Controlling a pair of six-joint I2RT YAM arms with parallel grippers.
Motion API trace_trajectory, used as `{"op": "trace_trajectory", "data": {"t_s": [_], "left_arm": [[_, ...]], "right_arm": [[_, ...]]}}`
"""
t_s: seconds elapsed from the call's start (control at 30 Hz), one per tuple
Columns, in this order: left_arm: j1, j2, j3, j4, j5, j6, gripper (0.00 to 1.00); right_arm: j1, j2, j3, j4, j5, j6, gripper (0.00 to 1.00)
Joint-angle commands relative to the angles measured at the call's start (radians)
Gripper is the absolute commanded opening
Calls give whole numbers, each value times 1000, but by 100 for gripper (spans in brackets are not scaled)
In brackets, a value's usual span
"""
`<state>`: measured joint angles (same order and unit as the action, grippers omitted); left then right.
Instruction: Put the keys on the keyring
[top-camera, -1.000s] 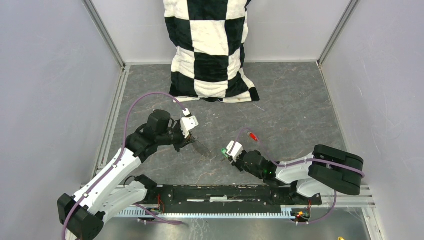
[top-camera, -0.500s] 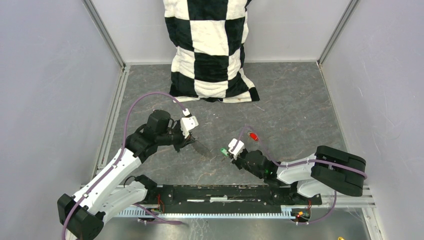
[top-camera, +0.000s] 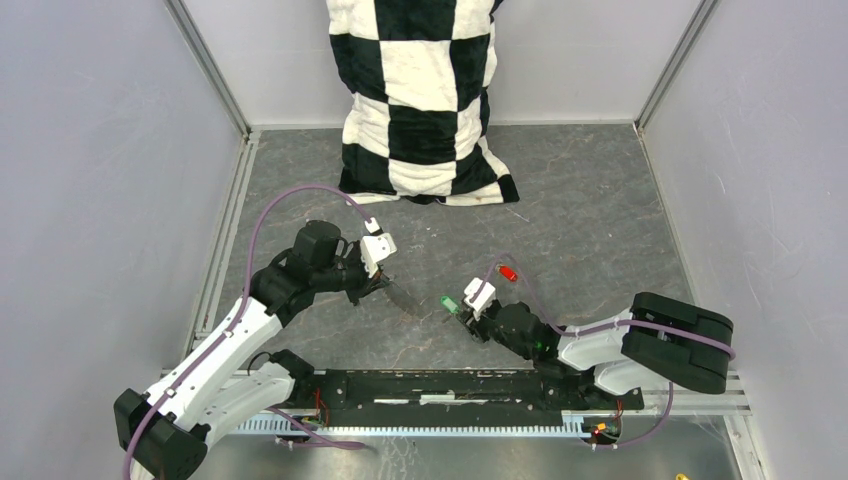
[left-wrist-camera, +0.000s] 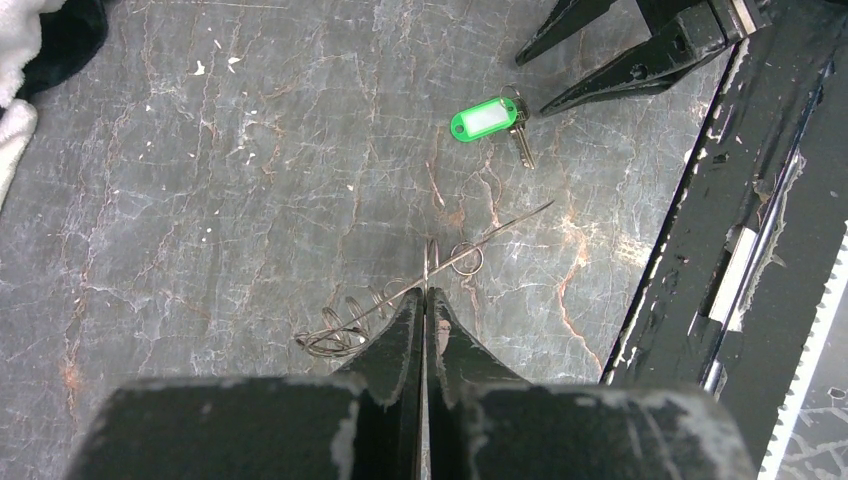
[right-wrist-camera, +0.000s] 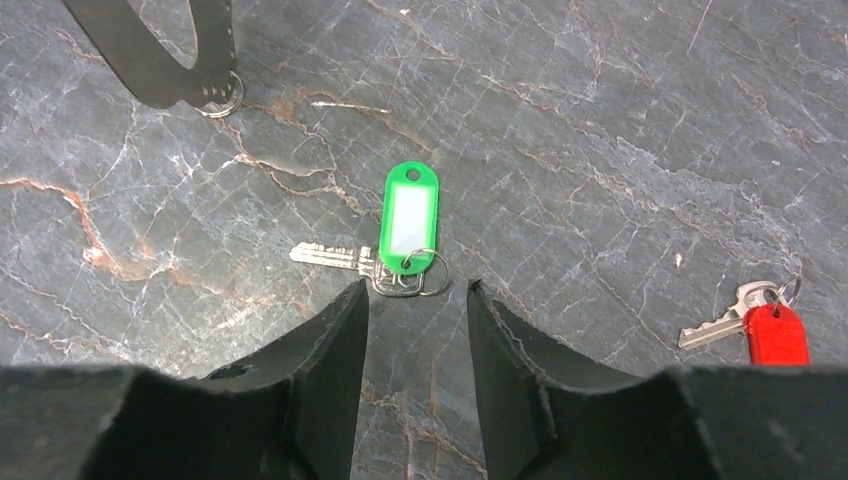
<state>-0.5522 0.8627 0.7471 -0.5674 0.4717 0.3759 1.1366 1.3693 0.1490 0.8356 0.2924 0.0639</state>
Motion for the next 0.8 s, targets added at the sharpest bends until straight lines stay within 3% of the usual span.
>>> {"op": "trace_trajectory", "data": {"t_s": [0.0, 0.17, 0.53, 0.77], "left_arm": [[0, -13, 41, 9, 0, -16, 2], [0, -14, 40, 8, 1, -16, 2], [0, -15, 43, 9, 1, -19, 2], [0, -14, 43, 8, 1, -23, 2]], "right_arm": [[-3, -16, -20, 75, -36, 19, 48], [-17, -10, -29, 89, -63, 16, 48], [-136, 68, -23, 142, -349, 9, 42], [-168, 98, -29, 181, -414, 16, 28]]}}
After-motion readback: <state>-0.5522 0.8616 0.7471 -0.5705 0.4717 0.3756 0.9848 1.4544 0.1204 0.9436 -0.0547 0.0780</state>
